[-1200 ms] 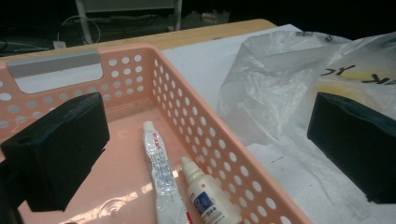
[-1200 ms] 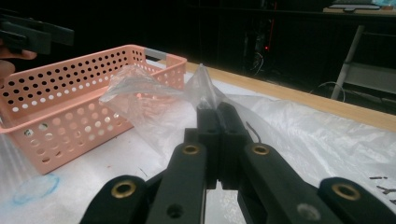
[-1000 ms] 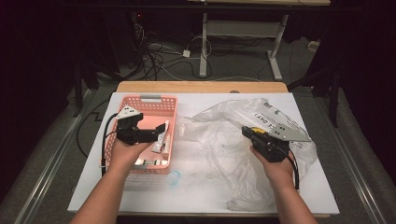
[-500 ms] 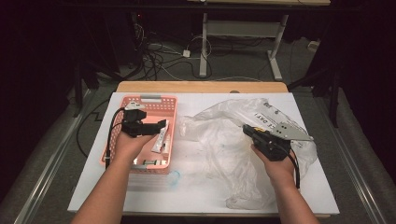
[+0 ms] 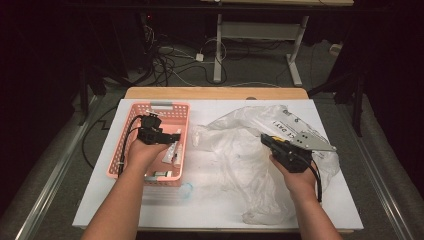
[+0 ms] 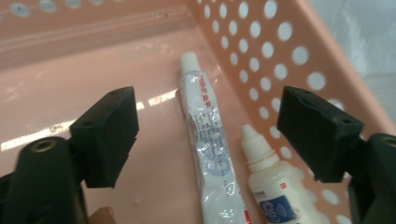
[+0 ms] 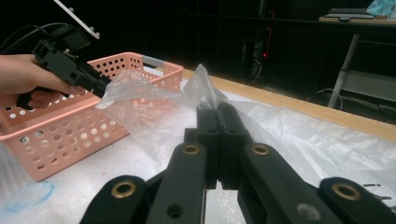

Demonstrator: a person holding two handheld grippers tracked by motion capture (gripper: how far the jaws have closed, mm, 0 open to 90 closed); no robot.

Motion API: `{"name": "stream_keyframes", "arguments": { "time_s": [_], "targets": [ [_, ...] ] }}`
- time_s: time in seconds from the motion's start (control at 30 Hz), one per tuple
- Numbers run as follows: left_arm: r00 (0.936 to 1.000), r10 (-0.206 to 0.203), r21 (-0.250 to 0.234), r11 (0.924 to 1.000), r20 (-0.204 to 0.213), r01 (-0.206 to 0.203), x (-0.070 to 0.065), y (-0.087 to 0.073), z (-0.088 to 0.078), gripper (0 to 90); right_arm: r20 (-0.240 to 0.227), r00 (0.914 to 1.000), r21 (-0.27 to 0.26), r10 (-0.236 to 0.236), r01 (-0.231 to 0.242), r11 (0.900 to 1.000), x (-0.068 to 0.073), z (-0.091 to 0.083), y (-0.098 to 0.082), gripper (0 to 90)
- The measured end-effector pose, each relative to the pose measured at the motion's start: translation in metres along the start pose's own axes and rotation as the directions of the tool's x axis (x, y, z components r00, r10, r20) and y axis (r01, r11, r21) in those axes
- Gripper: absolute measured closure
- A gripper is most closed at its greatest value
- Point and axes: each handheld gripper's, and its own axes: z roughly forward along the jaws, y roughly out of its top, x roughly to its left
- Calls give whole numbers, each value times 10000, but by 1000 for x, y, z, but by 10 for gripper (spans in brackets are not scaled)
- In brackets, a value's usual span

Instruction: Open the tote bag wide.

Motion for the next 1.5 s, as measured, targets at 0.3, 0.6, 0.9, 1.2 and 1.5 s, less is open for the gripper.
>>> {"name": "stream_keyframes", "arguments": {
  "time_s": [0.3,0.6,0.9,1.2,1.5],
  "targets": [
    [9997,243,939,9953,-43,-238,-1,1,15,362,-30,10000,-103,24,-25,9999,0,-2,0,900],
    [9989,279,1712,9850,-382,-210,0,3,23,463,-54,10000,16,6,-5,10000,1,0,-2,900],
    [9856,980,2384,9691,-1378,-631,-7,6,29,512,-87,10000,31,-15,15,10000,2,0,-2,900],
    [9863,1133,2354,9684,-1196,-827,-5,8,32,517,-70,10000,-7,-18,18,10000,2,-1,-2,900],
    [9861,1186,2221,9708,-1167,-905,-9,7,33,681,-61,10000,-14,-32,31,10000,1,-2,-2,900]
  ]
}}
